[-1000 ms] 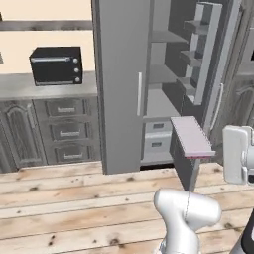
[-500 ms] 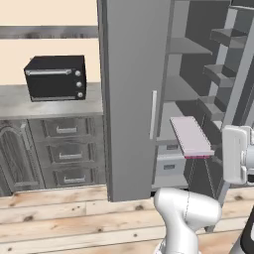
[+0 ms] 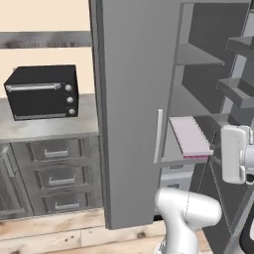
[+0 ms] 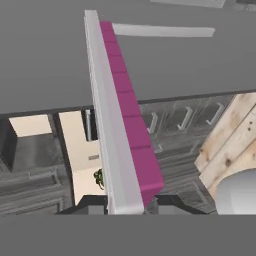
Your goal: The ice cube tray has been filled with water. Take the tray and place it in the freezer to make ice. Close the freezer door after placing the tray.
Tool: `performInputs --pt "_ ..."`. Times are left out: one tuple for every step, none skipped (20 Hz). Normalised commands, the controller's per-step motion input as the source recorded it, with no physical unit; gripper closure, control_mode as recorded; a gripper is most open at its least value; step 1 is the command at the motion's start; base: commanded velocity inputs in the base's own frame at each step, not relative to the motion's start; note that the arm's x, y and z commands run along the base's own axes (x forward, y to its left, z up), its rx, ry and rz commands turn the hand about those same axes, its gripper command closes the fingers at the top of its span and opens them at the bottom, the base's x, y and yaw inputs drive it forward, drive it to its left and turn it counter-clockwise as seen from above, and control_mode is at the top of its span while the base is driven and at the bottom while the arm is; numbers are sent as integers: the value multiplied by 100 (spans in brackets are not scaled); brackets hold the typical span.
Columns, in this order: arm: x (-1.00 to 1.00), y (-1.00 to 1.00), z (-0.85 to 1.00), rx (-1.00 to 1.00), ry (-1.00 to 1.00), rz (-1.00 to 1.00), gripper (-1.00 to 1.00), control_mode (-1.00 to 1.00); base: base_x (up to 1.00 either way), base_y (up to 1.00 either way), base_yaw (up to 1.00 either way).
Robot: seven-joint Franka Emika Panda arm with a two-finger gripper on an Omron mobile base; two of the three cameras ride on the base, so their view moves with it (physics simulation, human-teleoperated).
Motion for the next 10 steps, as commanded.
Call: performInputs --pt "0 0 0 0 0 0 100 100 43 -23 -17" --pt "0 0 0 0 0 0 100 100 39 -24 -18" --pt "0 0 0 0 0 0 100 100 34 -26 -19" --pt "0 0 0 0 0 0 100 100 31 -31 -22" --pt "0 0 0 0 0 0 100 100 35 -20 -22" --pt "0 0 0 0 0 0 100 100 49 -14 -20" --pt "0 0 0 0 0 0 100 100 49 -22 -20" --pt "0 0 0 0 0 0 100 100 49 -26 -20" --pt "0 0 0 0 0 0 100 100 46 -28 -23" --pt "0 0 0 0 0 0 100 100 45 -33 -25"
